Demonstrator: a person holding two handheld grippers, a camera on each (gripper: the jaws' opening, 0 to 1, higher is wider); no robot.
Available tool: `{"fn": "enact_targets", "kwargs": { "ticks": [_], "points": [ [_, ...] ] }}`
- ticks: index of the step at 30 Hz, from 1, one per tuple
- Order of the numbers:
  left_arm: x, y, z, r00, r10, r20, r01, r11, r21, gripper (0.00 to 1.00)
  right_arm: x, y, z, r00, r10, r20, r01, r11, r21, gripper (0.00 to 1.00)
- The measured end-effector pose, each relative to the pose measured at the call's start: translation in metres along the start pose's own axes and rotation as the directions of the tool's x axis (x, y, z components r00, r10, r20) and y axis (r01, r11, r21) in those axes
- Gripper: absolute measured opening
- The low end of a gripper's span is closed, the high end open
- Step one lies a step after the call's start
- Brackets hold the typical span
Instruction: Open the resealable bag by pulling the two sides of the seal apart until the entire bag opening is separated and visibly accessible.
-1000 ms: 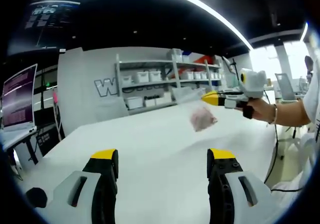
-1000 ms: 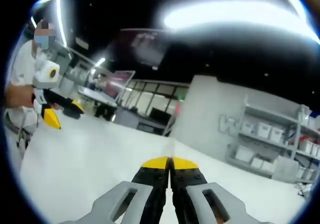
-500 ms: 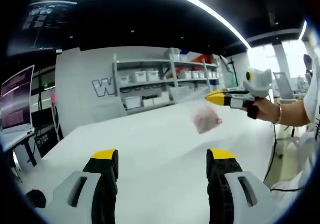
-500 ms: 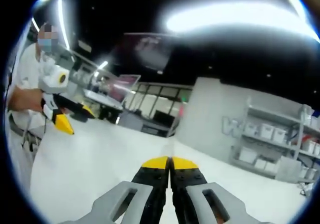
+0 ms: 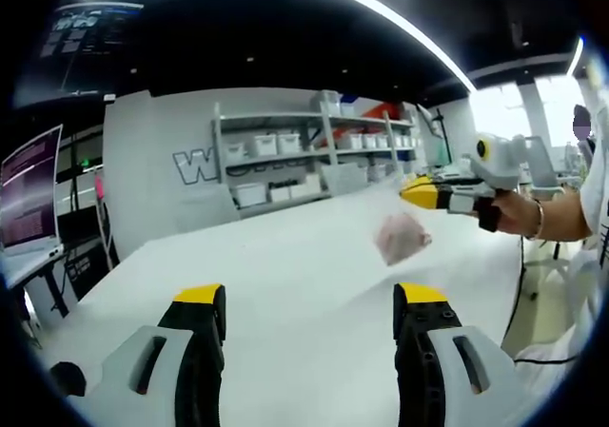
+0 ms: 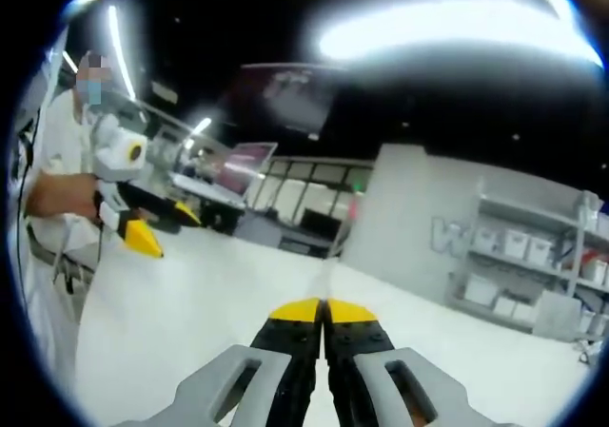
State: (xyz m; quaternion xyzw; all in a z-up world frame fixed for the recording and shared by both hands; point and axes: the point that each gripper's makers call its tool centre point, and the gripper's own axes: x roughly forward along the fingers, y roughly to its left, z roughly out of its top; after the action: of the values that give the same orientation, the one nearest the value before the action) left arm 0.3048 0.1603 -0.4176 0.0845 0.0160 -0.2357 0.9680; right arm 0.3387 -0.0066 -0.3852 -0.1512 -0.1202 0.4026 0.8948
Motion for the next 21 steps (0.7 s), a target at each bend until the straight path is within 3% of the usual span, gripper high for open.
{"fn": "enact_targets", "kwargs": {
  "ticks": [12, 21],
  "points": [
    [0.000, 0.001, -0.003, 1.000, 0.002, -0.002, -0.002, 1.000, -0.006, 0.70, -0.004, 0.014, 0.003, 0.999, 0.049, 0.009, -0.049, 0.999, -0.007, 0.00],
    [-0.001, 0.000, -0.005, 1.000, -0.002, 0.000, 0.002, 1.000, -0.009, 0.69, -0.005, 0.042, -0.002, 0.992, 0.128, -0.009, -0.128, 0.991, -0.041, 0.00]
  ]
}}
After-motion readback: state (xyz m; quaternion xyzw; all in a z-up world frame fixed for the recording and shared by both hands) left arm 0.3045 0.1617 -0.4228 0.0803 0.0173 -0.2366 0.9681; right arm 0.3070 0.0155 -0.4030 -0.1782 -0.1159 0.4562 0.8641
